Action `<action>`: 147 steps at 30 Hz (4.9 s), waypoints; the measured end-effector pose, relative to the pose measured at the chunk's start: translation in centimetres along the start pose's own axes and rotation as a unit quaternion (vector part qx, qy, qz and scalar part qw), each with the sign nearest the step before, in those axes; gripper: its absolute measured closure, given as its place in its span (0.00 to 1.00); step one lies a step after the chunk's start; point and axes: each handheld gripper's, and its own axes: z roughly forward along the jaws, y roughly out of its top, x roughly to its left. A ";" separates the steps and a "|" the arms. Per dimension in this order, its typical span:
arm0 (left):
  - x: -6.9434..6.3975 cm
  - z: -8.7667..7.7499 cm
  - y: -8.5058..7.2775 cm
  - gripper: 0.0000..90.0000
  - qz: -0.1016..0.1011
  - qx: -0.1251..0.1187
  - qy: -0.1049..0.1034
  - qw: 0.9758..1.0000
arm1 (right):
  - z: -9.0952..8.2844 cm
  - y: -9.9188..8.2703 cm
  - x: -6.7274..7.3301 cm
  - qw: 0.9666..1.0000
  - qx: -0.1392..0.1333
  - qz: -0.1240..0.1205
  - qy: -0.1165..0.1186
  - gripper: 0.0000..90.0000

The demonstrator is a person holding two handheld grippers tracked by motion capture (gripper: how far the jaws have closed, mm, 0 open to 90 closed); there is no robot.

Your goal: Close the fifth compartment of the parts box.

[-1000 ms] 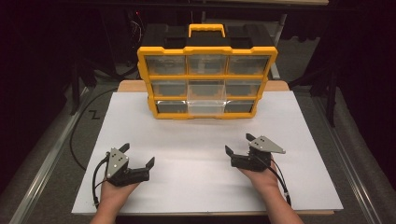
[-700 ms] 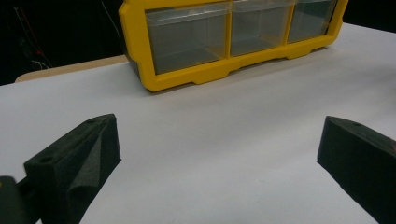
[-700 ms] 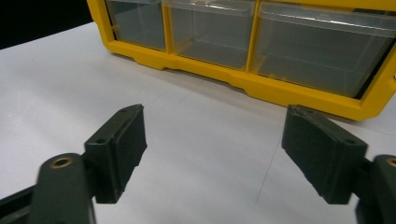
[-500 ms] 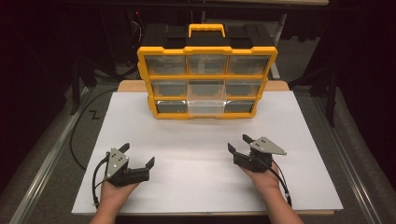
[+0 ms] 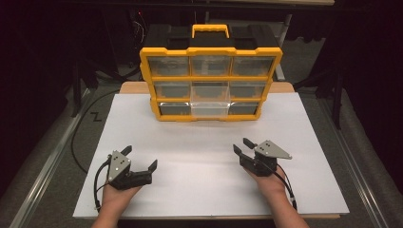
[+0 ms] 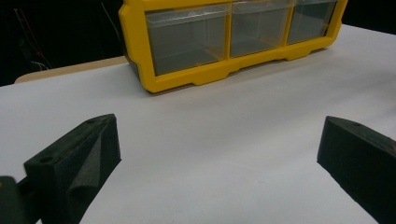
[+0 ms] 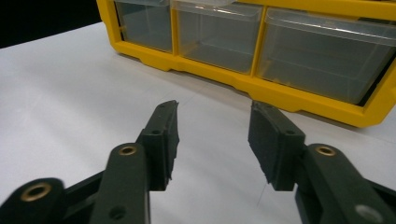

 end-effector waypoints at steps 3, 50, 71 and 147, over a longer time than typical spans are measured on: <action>0.0 0.0 0.0 0.00 0.000 0.000 0.000 1.000 | -0.1 0.0 0.0 1.000 -0.005 -0.001 0.001 0.68; -0.2 0.1 0.0 0.00 0.001 -0.007 -0.018 1.000 | 4.5 1.9 3.8 0.999 -0.009 -0.039 0.029 1.00; -0.3 0.0 0.0 0.00 0.000 -0.012 -0.021 1.000 | 7.1 5.6 3.7 0.999 -0.034 -0.021 0.013 1.00; -0.1 -0.2 0.0 0.00 -0.010 -0.021 -0.027 0.999 | 9.2 11.8 3.0 0.996 -0.065 -0.038 -0.039 1.00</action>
